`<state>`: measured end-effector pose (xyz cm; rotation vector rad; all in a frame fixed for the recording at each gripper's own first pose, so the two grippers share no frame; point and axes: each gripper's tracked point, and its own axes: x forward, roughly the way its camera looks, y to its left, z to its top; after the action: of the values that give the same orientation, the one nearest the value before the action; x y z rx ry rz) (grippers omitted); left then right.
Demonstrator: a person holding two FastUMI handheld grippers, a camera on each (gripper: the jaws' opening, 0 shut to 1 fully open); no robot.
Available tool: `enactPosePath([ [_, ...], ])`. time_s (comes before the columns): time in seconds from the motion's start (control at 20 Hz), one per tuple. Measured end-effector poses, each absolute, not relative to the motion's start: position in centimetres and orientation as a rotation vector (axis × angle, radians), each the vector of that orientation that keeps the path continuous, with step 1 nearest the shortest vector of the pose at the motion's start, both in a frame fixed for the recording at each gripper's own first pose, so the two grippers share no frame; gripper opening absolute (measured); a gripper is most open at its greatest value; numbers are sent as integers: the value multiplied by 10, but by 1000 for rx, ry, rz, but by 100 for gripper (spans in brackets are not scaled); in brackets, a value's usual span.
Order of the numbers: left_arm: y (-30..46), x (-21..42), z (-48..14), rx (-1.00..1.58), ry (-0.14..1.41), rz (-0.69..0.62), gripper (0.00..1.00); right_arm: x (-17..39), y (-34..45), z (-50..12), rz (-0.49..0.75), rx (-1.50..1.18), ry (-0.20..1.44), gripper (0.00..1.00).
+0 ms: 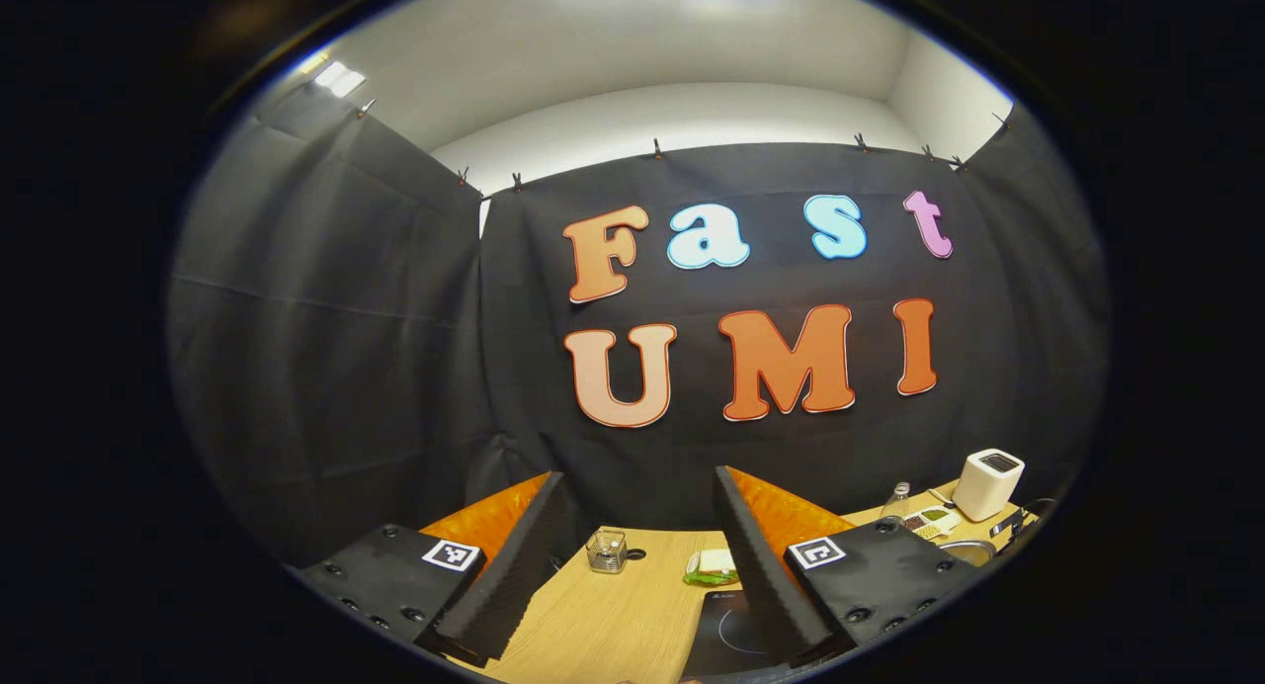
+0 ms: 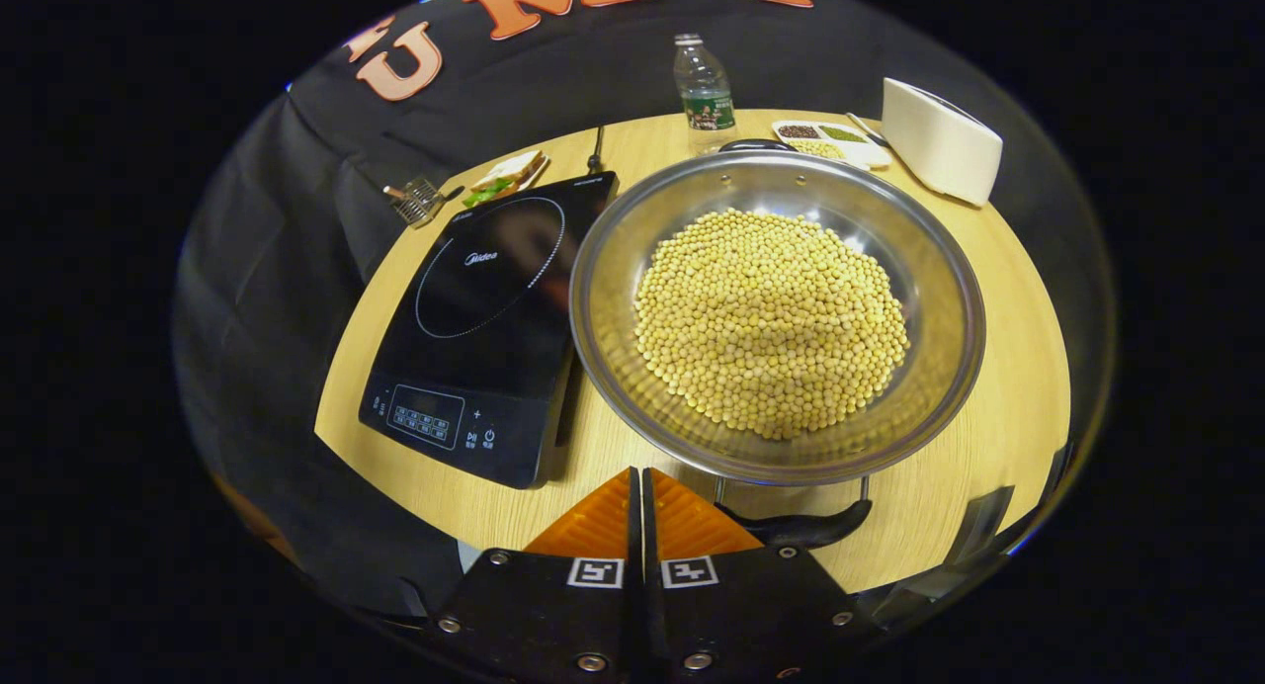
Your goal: First push the handle of the pot to place it horizontally, then grasp the pot with both hands and set it on the induction cooktop.
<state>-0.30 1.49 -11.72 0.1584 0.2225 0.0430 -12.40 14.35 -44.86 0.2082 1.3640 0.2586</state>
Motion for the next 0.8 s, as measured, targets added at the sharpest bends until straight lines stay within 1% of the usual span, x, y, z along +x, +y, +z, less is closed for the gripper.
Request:
enactPosePath([
  [0.15,11,-1,-123,157,234,37,98,-129,145,-456,250,252,1391,0],
  [0.3,7,1,-128,159,242,26,99,-125,141,-456,253,245,1377,0],
  [0.35,5,2,-129,154,244,20,99,-125,137,-456,246,234,1369,0],
  [0.4,5,3,-130,150,247,19,96,-122,133,-457,238,224,1359,0],
  [0.45,4,3,-131,147,247,16,99,-122,129,-457,231,218,1353,0],
  [0.8,-11,8,-139,139,254,-11,98,-119,98,-459,174,216,1343,0],
])
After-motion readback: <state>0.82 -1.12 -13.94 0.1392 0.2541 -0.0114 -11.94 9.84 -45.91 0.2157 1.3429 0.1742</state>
